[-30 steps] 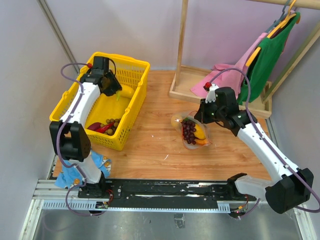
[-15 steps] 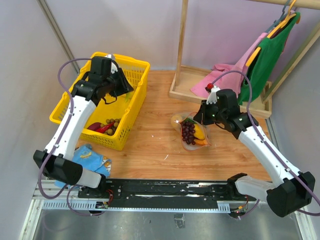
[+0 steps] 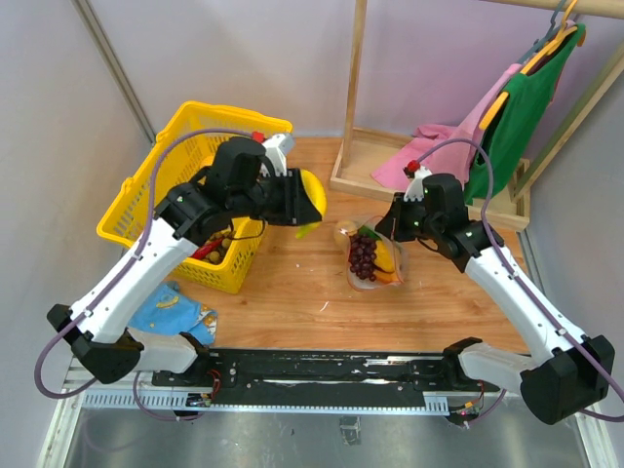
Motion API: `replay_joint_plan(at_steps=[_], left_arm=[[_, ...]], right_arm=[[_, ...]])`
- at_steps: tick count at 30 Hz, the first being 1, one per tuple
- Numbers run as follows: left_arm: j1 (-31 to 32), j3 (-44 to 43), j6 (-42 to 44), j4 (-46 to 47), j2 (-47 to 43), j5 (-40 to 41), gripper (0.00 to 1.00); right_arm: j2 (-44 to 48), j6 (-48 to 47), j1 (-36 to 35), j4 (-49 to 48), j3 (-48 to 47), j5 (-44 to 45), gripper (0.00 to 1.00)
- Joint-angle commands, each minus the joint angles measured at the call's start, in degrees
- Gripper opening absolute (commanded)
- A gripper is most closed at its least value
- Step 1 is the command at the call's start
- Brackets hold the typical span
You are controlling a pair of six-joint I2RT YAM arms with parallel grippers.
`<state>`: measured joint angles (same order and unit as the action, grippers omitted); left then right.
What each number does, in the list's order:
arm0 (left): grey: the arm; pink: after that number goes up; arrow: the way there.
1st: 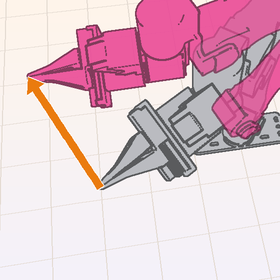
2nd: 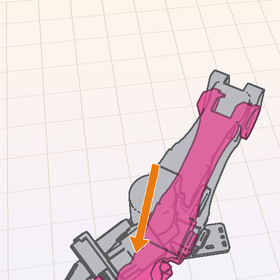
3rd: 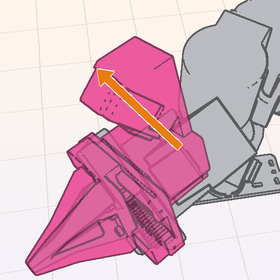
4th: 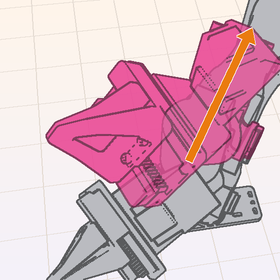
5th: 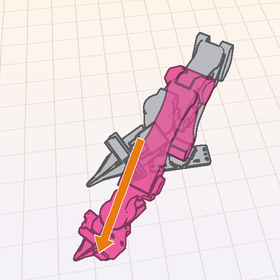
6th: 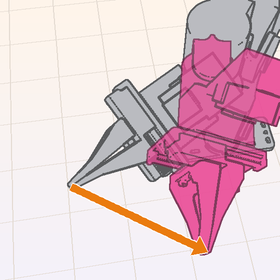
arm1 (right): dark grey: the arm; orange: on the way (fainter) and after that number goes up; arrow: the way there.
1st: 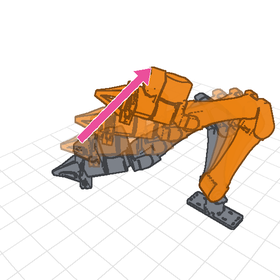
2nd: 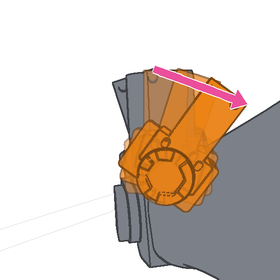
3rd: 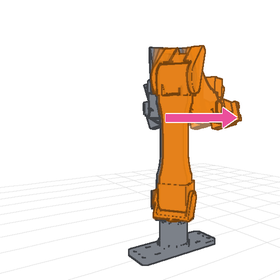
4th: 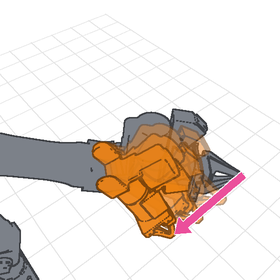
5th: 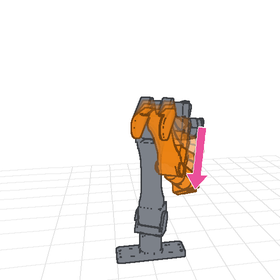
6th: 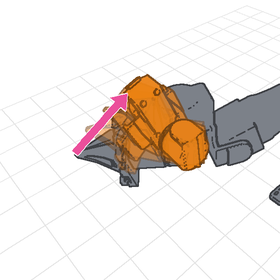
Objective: Place the food in the zip-top bag and seal the zipper
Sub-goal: Place the fake fruit in the zipper food storage bag.
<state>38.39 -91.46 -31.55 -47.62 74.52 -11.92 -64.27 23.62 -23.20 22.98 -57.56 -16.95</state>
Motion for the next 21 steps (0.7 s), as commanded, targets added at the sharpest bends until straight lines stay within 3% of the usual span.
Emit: replay_joint_plan(at_steps=[1,7,13,21], left_arm=[[6.5,1.4,0.2,2.9,0.5,-3.3,0.0],[13.4,2.0,2.7,6.3,3.7,-7.9,0.0],[14.8,6.2,2.3,10.1,5.6,-14.2,0.0],[15.0,8.2,2.2,9.8,9.5,-13.2,0.0]], right_arm=[[0.7,3.0,0.7,-4.5,-0.1,0.7,0.01],[-0.9,5.4,0.6,-7.1,-0.7,0.9,0.01],[-1.5,6.3,0.7,-8.4,-1.1,1.0,0.01],[-1.6,7.1,0.7,-9.0,-0.8,-0.4,0.01]])
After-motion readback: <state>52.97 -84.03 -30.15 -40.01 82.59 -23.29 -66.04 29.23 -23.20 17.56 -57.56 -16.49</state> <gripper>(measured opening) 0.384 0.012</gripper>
